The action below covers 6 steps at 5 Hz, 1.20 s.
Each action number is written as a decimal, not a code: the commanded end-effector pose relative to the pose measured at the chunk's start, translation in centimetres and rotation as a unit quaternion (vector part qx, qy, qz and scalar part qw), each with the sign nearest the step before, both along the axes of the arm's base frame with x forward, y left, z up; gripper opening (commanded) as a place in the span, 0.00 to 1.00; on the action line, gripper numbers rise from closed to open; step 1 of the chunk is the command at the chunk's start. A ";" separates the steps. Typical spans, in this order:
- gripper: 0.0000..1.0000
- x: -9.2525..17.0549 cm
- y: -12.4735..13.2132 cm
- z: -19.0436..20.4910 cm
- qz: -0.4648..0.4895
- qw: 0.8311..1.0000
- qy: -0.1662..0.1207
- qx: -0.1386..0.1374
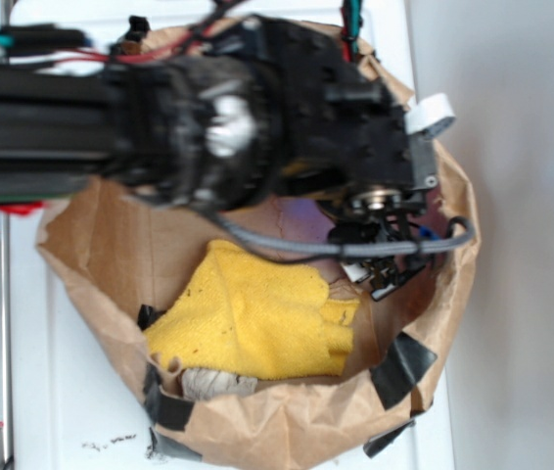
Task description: Grab the carrot.
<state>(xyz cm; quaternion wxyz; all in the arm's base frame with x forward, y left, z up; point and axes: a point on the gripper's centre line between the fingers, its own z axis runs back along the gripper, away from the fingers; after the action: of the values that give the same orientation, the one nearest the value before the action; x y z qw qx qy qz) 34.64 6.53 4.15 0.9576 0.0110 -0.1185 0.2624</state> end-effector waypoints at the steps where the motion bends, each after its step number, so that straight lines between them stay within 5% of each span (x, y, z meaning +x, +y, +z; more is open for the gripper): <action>1: 0.00 -0.9 1.4 1.7 0.005 0.999 -0.039 0.008; 2: 0.00 -0.1 1.1 1.3 0.004 0.999 -0.044 0.018; 4: 0.00 -0.4 0.4 3.6 -0.008 0.999 -0.038 -0.013; 5: 1.00 -0.8 0.5 5.2 -0.013 0.999 -0.037 -0.035; 6: 1.00 -2.1 0.9 7.5 -0.038 0.996 -0.031 -0.075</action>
<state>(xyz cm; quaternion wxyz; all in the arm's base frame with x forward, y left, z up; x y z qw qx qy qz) 32.08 6.14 9.21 0.9653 -0.0738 -0.0879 0.2344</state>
